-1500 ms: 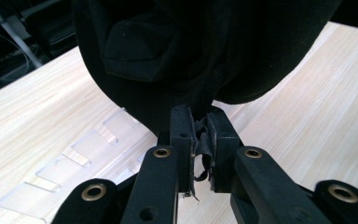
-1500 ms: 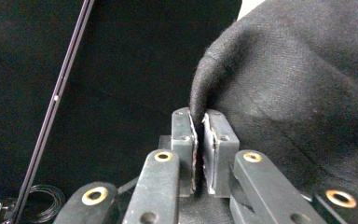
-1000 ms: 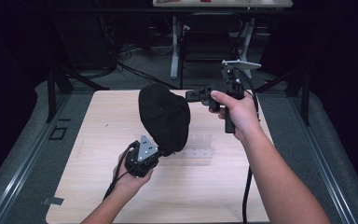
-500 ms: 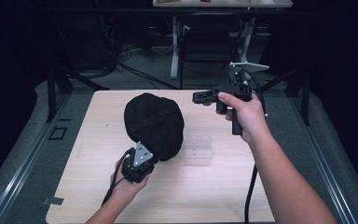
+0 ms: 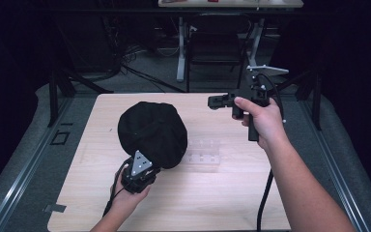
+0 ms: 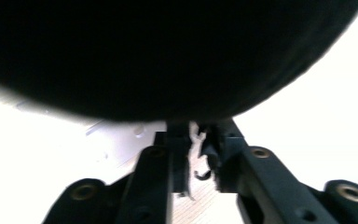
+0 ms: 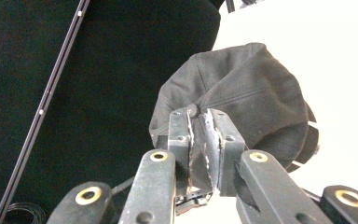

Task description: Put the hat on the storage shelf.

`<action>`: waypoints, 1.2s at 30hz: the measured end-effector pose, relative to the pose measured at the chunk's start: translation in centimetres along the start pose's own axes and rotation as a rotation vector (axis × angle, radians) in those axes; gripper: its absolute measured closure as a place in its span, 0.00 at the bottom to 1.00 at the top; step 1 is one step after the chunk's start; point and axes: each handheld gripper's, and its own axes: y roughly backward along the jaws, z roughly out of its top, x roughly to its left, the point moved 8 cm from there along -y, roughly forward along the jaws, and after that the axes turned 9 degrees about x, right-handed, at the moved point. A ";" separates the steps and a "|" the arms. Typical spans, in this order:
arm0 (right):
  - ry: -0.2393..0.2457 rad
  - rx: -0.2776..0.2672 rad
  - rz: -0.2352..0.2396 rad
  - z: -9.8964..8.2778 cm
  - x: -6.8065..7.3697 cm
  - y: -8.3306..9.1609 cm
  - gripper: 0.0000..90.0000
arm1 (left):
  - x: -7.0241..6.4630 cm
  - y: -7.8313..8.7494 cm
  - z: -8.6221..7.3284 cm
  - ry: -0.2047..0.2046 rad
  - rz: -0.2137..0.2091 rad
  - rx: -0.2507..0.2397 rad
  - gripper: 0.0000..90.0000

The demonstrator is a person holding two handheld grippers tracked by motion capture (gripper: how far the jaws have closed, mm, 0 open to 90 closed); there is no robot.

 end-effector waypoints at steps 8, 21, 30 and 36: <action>-0.007 -0.013 -0.024 -0.2 -0.7 0.9 0.89 | 0.8 1.5 0.2 0.015 -0.004 -0.030 0.74; -0.006 -0.033 -0.075 -0.8 -1.3 2.5 0.88 | 4.0 3.0 -2.2 0.105 0.052 -0.027 0.62; 0.022 -0.036 -0.149 -1.9 -2.2 3.6 0.86 | 6.4 4.2 -4.5 0.201 0.071 -0.031 0.59; 0.031 -0.051 -0.200 -2.7 -3.3 4.0 0.84 | 7.4 3.9 -6.0 0.253 0.074 -0.026 0.56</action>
